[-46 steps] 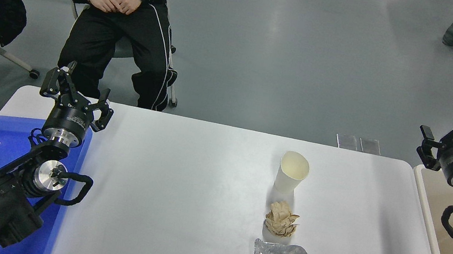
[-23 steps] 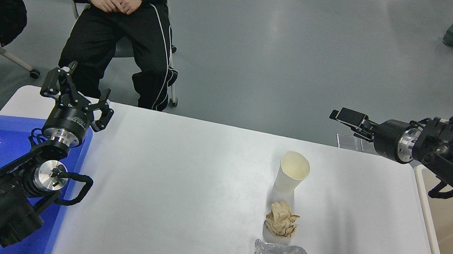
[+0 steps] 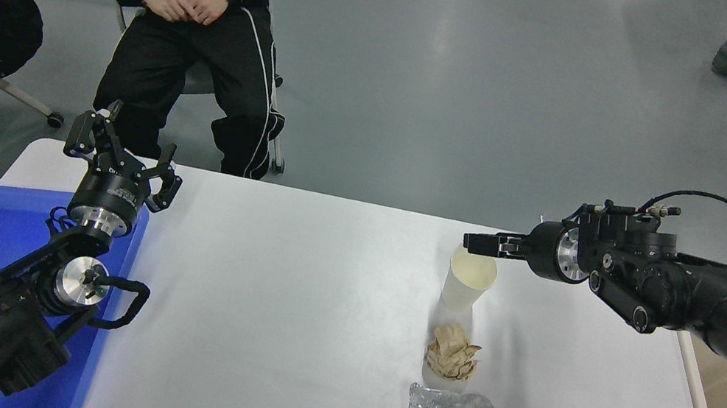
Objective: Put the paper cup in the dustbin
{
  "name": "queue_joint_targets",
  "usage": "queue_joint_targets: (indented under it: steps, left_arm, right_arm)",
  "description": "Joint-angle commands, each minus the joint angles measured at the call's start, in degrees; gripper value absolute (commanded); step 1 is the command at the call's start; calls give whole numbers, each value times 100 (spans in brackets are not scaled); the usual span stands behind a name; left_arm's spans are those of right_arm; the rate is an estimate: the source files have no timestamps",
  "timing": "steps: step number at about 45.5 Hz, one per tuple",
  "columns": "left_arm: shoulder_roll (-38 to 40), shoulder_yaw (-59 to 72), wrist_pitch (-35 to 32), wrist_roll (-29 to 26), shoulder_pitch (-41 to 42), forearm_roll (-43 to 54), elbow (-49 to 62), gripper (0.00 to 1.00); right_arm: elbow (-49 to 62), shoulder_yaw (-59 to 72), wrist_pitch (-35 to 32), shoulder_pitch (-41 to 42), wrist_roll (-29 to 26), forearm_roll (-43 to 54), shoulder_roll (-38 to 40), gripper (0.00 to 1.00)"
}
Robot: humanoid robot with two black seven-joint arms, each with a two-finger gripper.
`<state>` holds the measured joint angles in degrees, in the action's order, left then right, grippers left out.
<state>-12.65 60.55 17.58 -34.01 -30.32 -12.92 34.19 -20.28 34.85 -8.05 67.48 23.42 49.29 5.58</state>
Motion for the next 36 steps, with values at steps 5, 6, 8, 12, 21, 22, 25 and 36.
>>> queue_joint_targets:
  steps: [5,6,8,12,21,22,25,36]
  left_arm:
    - [-9,0,0,0,0,0,0,100]
    - [0,0,0,0,0,0,0,100]
    - [0,0,0,0,0,0,0,100]
    - [0,0,0,0,0,0,0,100]
    - [0,0,0,0,0,0,0,100]
    - [0,0,0,0,0,0,0,100]
    - [0,0,0,0,0,0,0,100]
    - [0,0,0,0,0,0,0,100]
  right_arm:
    - [657,83,31,-455,-4,2,-514,98]
    - [674,49,31,-472,4,2,-505,98]
    - [674,31,40,-481,13,-7,-505,97]
    - [674,31,40,-490,31,2,-505,90]
    - [867,39,84,-569,48,2,-444,71]
    - [885,57,84,-578,57,2,-444,67]
    - [903,101,67,-630,154,19,-435,36]
    - [912,101,31,-630,180,20,-417,4]
